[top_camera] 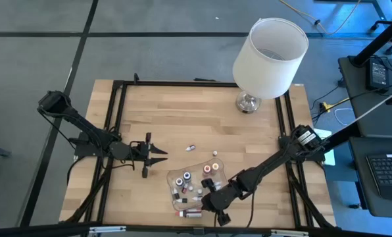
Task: Pick & Place food coloring
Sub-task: Adjust the container, then put the small white food coloring bottle into the container
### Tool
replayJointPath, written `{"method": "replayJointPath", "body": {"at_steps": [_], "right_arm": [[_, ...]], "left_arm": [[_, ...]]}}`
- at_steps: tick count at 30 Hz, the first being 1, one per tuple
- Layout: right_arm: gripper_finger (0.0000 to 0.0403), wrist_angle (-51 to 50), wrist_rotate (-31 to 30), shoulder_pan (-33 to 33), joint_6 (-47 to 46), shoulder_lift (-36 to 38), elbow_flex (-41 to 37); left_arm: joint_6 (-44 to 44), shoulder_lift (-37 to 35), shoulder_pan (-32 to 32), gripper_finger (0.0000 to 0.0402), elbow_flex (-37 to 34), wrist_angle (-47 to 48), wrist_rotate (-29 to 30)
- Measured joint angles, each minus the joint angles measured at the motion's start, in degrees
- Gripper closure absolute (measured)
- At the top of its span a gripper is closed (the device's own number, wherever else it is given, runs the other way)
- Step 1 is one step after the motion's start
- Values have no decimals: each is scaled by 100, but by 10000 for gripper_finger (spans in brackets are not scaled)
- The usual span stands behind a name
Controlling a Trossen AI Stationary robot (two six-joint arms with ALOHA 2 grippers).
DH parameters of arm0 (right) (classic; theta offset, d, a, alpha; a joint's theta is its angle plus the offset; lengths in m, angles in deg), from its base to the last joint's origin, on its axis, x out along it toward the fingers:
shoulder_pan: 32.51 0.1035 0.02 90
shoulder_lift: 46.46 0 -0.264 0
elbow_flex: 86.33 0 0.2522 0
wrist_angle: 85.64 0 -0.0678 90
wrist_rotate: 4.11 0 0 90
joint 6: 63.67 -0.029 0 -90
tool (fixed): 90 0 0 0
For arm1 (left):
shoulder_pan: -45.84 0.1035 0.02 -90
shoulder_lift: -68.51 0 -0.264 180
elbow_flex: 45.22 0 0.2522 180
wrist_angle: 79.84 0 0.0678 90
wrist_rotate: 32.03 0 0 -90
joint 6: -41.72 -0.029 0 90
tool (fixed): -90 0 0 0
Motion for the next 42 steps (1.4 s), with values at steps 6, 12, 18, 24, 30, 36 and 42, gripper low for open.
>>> {"method": "replayJointPath", "body": {"at_steps": [6, 12, 18, 24, 30, 36, 42], "right_arm": [[398, 10, -128, -183, 235, 0, 2], [395, 74, -441, -399, 256, 0, 2], [394, 362, -481, -505, 639, 8, 131], [394, -1036, -421, -426, 1652, 480, 997], [394, -2514, -450, -364, 2183, 1209, 1292], [394, -2616, -455, -496, 2181, 1982, 514], [394, -1324, -1008, -792, 2039, 3168, -1119]], "left_arm": [[0, 2, 0, 304, 0, 0, 0], [2, 1, 0, 304, 0, 0, 0], [2, 0, 0, 304, 0, -1, 0], [2, 0, 0, 304, 0, 0, -2], [2, 0, 0, 304, 0, 2, -2], [-2, 2, 0, 304, 0, 18, -2], [0, 2, 0, 304, 0, 58, 0]]}}
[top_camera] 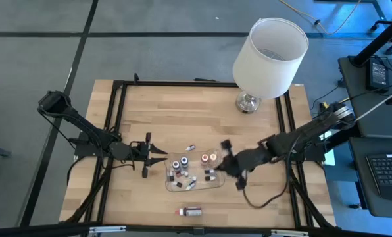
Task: Pick & Place food coloring
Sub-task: Put the small white food coloring bottle into the container
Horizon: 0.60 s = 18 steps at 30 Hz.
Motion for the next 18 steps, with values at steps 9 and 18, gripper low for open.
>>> {"method": "replayJointPath", "body": {"at_steps": [9, 18], "right_arm": [[394, 1018, -1596, -444, -2, 762, -782], [302, 934, -836, -1107, -5, 692, -791]], "left_arm": [[-2, 0, 0, 304, -4, 96, 9], [-7, 0, 0, 304, -4, 97, 12]]}}
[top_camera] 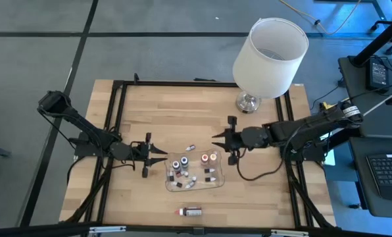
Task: Pick & Place food coloring
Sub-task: Put the small white food coloring bottle into the container
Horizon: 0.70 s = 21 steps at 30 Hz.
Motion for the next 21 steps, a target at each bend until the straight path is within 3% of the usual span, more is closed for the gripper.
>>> {"method": "replayJointPath", "body": {"at_steps": [5, 9, 13, 21], "right_arm": [[213, 58, -165, -516, 449, -97, -2], [170, 204, -477, -923, 743, -193, 0], [155, 639, -496, -1352, 726, -559, 0], [165, 2014, -319, -1801, 1073, -1994, 0]], "left_arm": [[0, 0, 0, 304, 0, 27, -1], [-2, 0, 0, 304, 0, 69, 2], [-37, 0, 0, 304, 0, 111, 2], [-52, 0, 0, 306, 0, 125, 52]]}}
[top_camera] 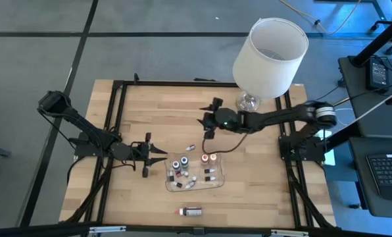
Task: Pick & Place food coloring
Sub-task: Put the small white food coloring bottle into the container
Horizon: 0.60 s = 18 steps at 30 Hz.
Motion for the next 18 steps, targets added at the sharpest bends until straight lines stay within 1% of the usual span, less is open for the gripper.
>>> {"method": "replayJointPath", "body": {"at_steps": [4, 7, 11, 18], "right_arm": [[171, 622, 270, -8, 251, -604, 21], [176, 758, 285, 6, 348, -932, 92], [180, 813, 292, 8, 274, -1193, 157], [181, 801, 842, 40, 108, -1458, 157]], "left_arm": [[0, 0, 0, 304, 0, 7, 2], [0, 0, 0, 306, 0, 7, 4], [0, 0, 0, 308, 0, 7, 3], [0, 0, 0, 305, 0, 20, 2]]}}
